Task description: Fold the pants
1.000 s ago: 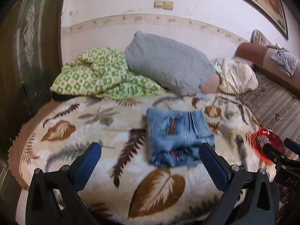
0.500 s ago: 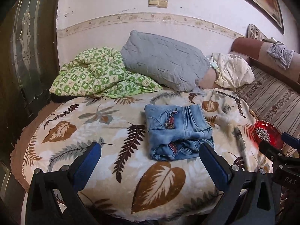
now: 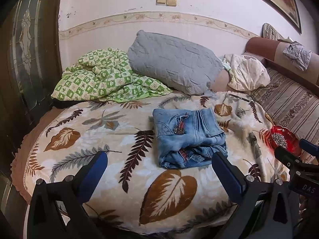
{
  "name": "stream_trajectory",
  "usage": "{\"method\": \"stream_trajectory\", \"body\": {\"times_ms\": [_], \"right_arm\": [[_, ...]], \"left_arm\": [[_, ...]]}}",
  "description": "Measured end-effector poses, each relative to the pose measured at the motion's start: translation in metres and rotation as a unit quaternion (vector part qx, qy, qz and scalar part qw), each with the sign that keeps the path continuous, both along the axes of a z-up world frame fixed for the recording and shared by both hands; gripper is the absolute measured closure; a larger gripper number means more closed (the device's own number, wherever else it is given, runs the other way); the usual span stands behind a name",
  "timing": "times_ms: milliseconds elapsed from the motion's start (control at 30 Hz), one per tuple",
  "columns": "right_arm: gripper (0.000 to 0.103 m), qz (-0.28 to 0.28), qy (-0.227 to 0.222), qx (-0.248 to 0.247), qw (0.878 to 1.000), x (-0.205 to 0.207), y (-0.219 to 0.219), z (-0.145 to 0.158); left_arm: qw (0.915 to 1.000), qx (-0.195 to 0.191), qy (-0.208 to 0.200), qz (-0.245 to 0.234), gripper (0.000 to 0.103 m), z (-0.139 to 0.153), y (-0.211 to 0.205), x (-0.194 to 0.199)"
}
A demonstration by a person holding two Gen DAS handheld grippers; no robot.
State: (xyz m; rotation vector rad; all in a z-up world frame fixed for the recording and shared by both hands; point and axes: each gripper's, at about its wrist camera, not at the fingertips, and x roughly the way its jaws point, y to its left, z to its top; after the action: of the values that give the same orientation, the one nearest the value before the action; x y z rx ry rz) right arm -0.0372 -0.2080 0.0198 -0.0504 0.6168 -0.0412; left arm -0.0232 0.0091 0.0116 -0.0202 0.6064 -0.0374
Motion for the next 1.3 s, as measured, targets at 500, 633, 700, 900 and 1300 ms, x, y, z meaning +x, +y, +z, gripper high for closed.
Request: {"method": "stream_trajectory", "body": {"times_ms": [500, 633, 700, 900, 1300], "right_arm": [[0.000, -0.002, 0.006, 0.000, 1.000, 0.0018, 0.0013, -0.0046], [0.000, -0.002, 0.007, 0.000, 1.000, 0.0021, 0.0012, -0.0049], [0.000, -0.002, 0.007, 0.000, 1.000, 0.0022, 0.0014, -0.0056], [0.000, -0.003, 0.008, 0.000, 1.000, 0.0020, 0.0022, -0.0058], [0.000, -0.002, 0.009, 0.000, 1.000, 0.0022, 0.0033, -0.0076]], "left_arm": [[1.0000, 0.007, 0.003, 0.003, 0.000, -0.0020, 0.0010, -0.0003], [1.0000, 0.005, 0.003, 0.002, 0.000, -0.0017, -0.0013, -0.0013], [1.0000, 0.004, 0.003, -0.001, 0.000, -0.0017, -0.0001, -0.0006], [1.0000, 0.004, 0.002, -0.007, 0.000, -0.0011, 0.0037, 0.0002], [0.9999, 0.005, 0.002, -0.010, 0.000, -0.0007, 0.0038, 0.0009]]}}
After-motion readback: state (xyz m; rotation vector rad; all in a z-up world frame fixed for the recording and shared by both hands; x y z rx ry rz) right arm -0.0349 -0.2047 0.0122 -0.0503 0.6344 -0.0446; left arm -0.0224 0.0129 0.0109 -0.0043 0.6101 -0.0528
